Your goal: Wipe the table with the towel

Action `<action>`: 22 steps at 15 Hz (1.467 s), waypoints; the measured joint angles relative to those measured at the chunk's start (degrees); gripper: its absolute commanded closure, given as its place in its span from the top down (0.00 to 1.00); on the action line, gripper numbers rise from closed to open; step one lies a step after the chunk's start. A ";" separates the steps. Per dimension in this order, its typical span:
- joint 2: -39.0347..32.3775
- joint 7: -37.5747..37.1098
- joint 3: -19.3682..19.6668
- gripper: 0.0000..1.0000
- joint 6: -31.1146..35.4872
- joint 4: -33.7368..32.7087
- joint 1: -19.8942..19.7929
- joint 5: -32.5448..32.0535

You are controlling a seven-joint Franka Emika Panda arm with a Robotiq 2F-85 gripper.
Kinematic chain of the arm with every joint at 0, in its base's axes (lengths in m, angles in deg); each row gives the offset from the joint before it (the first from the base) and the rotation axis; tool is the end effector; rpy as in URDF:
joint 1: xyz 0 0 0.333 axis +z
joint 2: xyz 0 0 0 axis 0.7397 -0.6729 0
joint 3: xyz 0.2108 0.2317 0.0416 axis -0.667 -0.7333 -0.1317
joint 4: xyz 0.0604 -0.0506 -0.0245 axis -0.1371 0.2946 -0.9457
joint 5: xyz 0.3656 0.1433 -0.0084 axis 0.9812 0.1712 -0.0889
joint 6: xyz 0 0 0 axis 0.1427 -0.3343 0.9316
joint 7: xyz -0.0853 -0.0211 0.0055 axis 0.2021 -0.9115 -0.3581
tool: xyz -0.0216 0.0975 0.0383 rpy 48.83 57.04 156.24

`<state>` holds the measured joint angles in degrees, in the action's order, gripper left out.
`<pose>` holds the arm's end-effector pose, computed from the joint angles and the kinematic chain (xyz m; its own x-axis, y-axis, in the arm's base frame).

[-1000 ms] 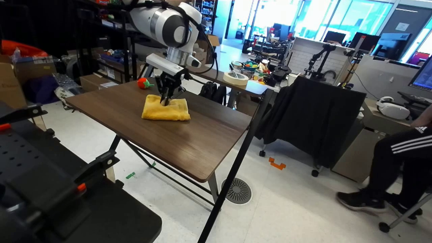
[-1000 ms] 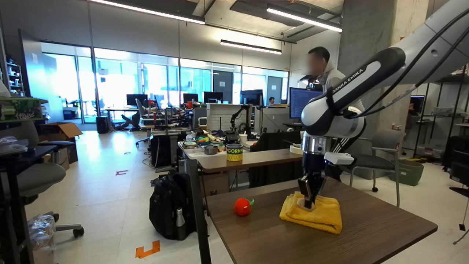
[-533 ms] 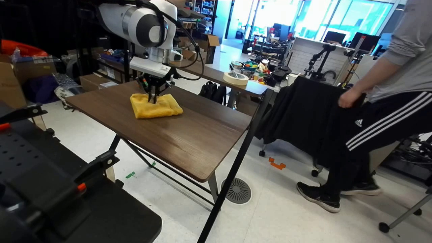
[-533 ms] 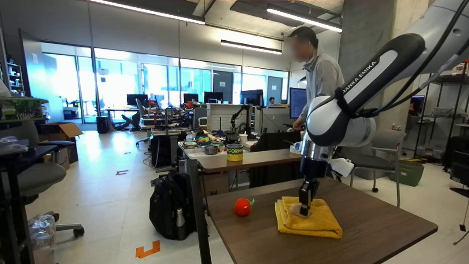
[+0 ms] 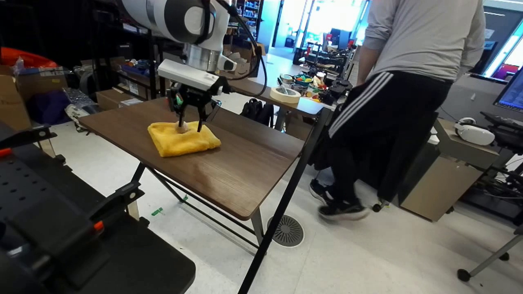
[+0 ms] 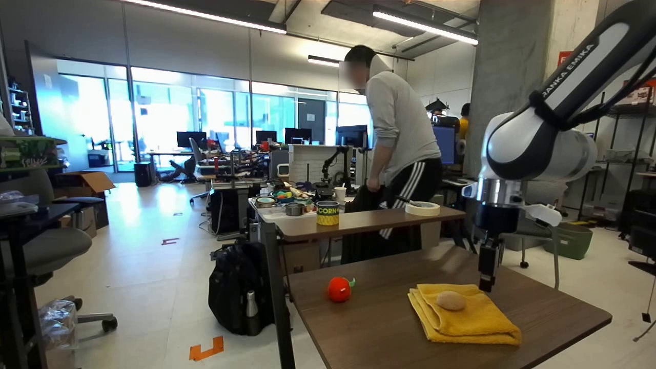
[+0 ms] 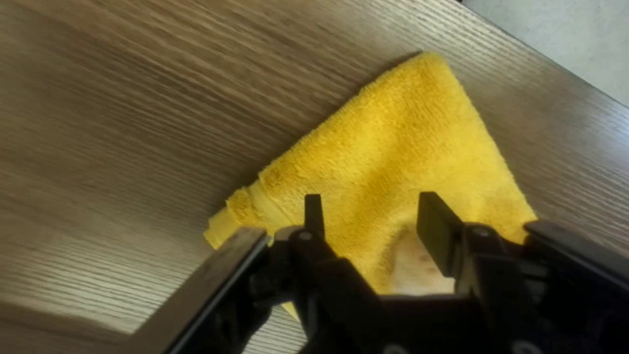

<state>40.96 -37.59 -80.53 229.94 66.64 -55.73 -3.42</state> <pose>0.6272 -0.0030 0.1250 0.8729 0.4877 -0.0091 0.4845 -0.8690 -0.1007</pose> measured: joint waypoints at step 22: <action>-10.64 -10.56 1.82 0.64 -0.28 -10.48 10.25 -2.63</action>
<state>30.32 -48.15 -78.72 229.65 56.16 -45.48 -6.04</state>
